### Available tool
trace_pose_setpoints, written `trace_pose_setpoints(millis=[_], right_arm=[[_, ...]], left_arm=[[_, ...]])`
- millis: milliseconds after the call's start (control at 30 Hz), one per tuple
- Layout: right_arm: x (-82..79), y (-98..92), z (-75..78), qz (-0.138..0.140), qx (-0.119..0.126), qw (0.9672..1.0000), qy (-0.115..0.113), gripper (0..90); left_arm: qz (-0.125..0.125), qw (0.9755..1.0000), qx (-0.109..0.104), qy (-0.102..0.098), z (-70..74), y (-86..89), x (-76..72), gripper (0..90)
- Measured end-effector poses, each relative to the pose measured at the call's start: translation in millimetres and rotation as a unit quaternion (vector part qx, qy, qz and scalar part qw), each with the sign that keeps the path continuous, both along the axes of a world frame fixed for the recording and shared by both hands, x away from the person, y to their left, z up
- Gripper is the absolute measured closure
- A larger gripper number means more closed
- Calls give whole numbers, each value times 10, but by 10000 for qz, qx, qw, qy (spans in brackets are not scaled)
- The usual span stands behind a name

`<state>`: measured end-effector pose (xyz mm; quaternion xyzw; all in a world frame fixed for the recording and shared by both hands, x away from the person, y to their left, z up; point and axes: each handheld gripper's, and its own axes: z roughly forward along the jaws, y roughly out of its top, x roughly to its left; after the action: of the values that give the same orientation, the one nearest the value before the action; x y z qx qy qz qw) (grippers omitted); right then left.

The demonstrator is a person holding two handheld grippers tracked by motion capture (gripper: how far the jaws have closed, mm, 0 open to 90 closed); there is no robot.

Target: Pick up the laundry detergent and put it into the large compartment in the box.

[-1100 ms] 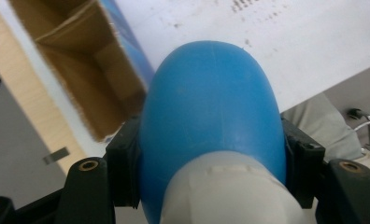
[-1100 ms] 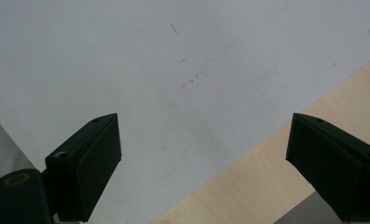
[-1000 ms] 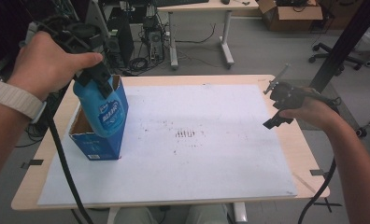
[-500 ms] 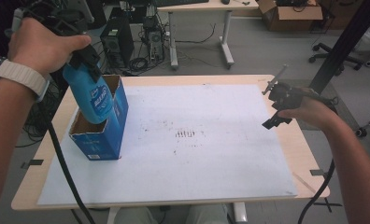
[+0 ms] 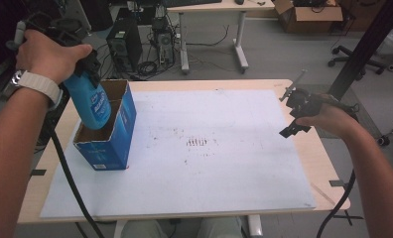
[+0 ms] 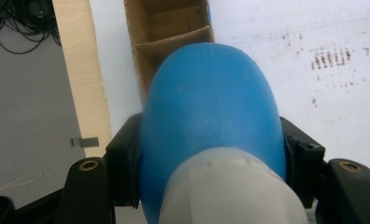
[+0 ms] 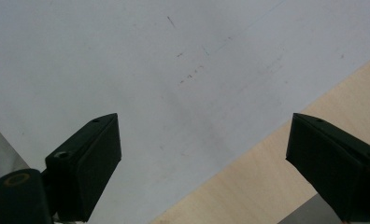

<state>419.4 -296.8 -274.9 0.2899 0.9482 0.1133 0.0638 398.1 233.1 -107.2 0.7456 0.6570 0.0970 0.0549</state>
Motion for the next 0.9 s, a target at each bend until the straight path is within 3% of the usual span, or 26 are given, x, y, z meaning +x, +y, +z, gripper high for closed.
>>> trace_pose_setpoints(millis=[900], right_arm=[[0,-23,-31,-46,-29,10000,25,100]], left_arm=[[-121,9999,44,96,-924,144,193,377]])
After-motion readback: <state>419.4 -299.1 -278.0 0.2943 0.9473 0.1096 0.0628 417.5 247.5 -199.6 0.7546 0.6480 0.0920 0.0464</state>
